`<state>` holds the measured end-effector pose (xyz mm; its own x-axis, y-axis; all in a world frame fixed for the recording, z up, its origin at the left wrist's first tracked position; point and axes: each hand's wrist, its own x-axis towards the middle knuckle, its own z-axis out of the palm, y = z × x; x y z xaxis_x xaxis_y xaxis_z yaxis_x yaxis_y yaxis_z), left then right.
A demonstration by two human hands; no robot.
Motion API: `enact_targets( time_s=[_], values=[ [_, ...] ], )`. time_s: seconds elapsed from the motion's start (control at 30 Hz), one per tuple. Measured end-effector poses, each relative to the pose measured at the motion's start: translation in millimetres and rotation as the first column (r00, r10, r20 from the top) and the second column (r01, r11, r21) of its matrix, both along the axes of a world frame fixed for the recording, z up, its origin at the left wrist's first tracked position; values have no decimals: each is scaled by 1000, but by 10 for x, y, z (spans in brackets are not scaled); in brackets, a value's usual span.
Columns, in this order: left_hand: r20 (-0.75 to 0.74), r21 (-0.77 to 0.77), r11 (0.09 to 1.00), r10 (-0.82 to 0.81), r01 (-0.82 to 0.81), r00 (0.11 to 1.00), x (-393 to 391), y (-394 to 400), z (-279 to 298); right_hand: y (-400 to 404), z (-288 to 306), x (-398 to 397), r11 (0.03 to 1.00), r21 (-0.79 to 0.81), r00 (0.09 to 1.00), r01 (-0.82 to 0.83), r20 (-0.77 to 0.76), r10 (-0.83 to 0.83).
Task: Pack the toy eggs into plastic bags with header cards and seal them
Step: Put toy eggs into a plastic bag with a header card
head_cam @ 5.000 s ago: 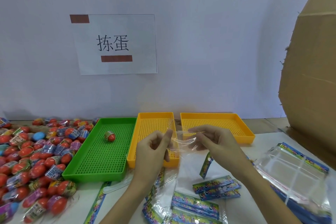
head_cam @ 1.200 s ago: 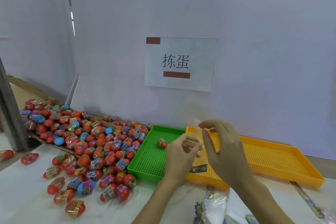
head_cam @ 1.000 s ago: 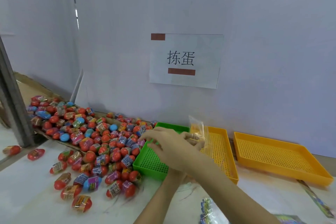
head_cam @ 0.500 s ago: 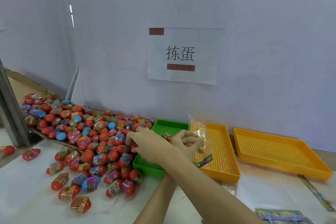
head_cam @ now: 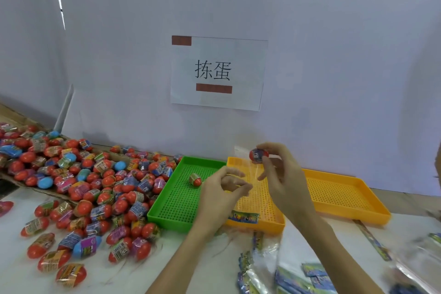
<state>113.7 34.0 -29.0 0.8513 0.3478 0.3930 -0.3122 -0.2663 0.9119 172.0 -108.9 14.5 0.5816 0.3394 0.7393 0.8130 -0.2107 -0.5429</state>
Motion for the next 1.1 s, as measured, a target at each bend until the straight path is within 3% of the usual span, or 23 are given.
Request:
enact_targets(
  time_s=[0.1,0.3,0.47,0.6,0.73,1.1],
  values=[
    [33,79,997,4,-7,999,30,9,-53,-172,-117,22,994,97,993,-51,-104,61],
    [60,191,982,-8,-4,998,10,-30,-34,-197,-211,-39,1000,4,1000,-26,16,26],
    [88,252,968,-20,-3,996,6,-44,-32,-253,-103,-105,992,124,995,-29,103,16],
    [100,247,969,-29,4,995,-1,-55,2,-277,-97,-87,997,62,989,-53,139,44],
    [112,202,979,-4,-18,994,-26,-54,30,-305,-144,-38,999,11,982,31,188,-33],
    [127,168,986,-42,20,991,-64,-104,98,-322,-117,-88,999,-3,999,38,35,-38]
  ],
)
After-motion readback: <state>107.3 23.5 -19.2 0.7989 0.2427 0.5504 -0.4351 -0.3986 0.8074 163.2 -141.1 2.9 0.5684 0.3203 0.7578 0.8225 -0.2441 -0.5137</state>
